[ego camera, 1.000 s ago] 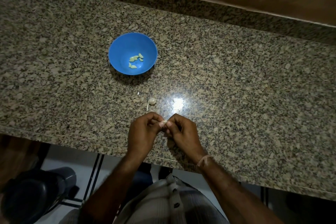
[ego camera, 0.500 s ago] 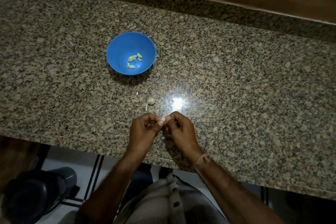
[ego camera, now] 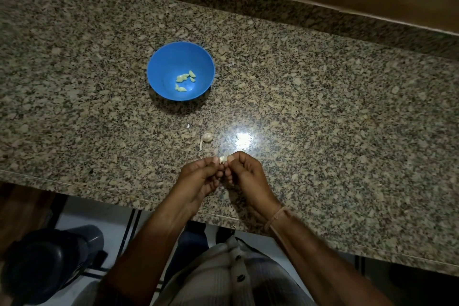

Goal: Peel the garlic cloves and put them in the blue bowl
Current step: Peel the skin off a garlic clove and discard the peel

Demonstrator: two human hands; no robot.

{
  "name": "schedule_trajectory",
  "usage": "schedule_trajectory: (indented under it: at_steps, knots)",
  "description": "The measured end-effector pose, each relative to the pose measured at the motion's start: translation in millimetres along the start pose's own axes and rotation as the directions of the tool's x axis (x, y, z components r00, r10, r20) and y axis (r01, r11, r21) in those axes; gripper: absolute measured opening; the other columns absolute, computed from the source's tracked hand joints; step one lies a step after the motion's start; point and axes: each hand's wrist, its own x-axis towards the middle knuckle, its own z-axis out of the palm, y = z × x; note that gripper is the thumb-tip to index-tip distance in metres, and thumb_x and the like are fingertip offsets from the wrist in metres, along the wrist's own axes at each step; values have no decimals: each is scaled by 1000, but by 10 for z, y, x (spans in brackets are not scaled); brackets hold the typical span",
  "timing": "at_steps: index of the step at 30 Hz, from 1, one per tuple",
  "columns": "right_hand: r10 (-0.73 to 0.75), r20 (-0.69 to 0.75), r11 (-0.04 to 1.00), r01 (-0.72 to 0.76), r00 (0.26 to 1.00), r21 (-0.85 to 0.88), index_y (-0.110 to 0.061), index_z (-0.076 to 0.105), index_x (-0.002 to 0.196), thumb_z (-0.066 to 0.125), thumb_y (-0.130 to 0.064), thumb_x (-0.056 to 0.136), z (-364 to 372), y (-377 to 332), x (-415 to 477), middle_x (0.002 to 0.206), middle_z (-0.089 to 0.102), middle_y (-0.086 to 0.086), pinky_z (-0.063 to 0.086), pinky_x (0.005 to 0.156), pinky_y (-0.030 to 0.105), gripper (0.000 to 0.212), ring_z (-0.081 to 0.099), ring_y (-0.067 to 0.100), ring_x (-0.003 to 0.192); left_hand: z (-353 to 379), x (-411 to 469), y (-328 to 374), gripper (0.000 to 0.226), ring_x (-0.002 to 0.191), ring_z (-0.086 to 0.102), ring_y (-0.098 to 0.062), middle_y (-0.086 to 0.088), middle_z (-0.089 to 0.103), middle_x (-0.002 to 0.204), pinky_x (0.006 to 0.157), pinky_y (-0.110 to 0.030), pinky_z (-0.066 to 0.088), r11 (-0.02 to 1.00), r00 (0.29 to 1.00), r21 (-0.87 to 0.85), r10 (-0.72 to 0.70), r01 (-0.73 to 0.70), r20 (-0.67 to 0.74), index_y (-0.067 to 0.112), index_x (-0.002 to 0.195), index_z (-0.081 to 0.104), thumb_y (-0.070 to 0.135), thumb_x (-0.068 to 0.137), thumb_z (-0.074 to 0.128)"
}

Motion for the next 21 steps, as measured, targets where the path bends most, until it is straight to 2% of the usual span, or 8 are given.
schedule_trajectory:
  at_steps: [3,7,10,12,15,17,19,21]
  knots:
    - [-23,-26,999,22,999,-26,-2,62,95,53,-13,109,-23,29,17,71,60,2,44,59,24,20,53,10,61,-1,14,-20,12,69,64,-8,-4,75,81,58,-18,51,1000,1000,1,-1,1,-24,3,105,73,11,98,67]
    - [-28,-44,999,26,999,-47,-1,61,93,53,-13,109,-31,82,43,68,57,1,40,57,26,22,47,11,58,-3,39,-95,8,79,64,-20,-7,74,86,65,-29,49,968,966,164,214,-189,-144,10,104,74,10,95,72]
    - [-52,-72,993,44,996,-109,-1,61,91,53,-15,109,-36,87,36,67,57,-1,41,57,27,24,47,13,60,3,31,-117,10,91,75,-20,-3,80,93,81,-36,59,889,921,316,377,-331,-97,14,102,78,22,96,74]
    - [-110,-73,976,94,991,-195,-2,59,86,54,-16,109,-56,98,33,68,57,-1,42,60,33,28,48,17,63,-12,29,-124,13,95,77,-23,-4,81,94,88,-41,61,857,909,365,413,-364,-62,14,102,80,24,94,77]
    - [-205,-70,924,170,976,-342,-8,57,81,58,-19,107,-93,128,54,68,56,-4,44,61,30,29,50,12,64,-41,48,-94,11,93,78,-25,-6,81,93,86,-38,61,862,934,395,357,-319,-24,12,102,81,19,94,77]
    - [-227,-74,897,179,971,-404,-10,57,79,59,-20,106,-103,149,74,67,55,-6,42,60,28,28,48,9,63,-54,65,-72,11,80,73,-25,-8,79,92,71,-32,57,913,972,345,235,-217,-10,12,103,80,17,95,76]
    - [-191,-96,909,139,977,-394,-12,59,80,59,-20,106,-97,191,103,68,57,-4,44,60,32,27,50,10,64,-36,62,-63,11,68,58,-16,-8,75,85,54,-24,42,947,990,300,135,-117,-37,9,104,78,14,96,74]
    - [-144,-122,940,97,982,-327,-15,58,78,58,-19,105,-62,204,102,68,59,-3,44,61,35,28,51,13,64,12,57,-56,10,65,59,-11,-6,75,82,53,-23,41,959,993,274,98,-77,-65,5,105,75,10,97,71]
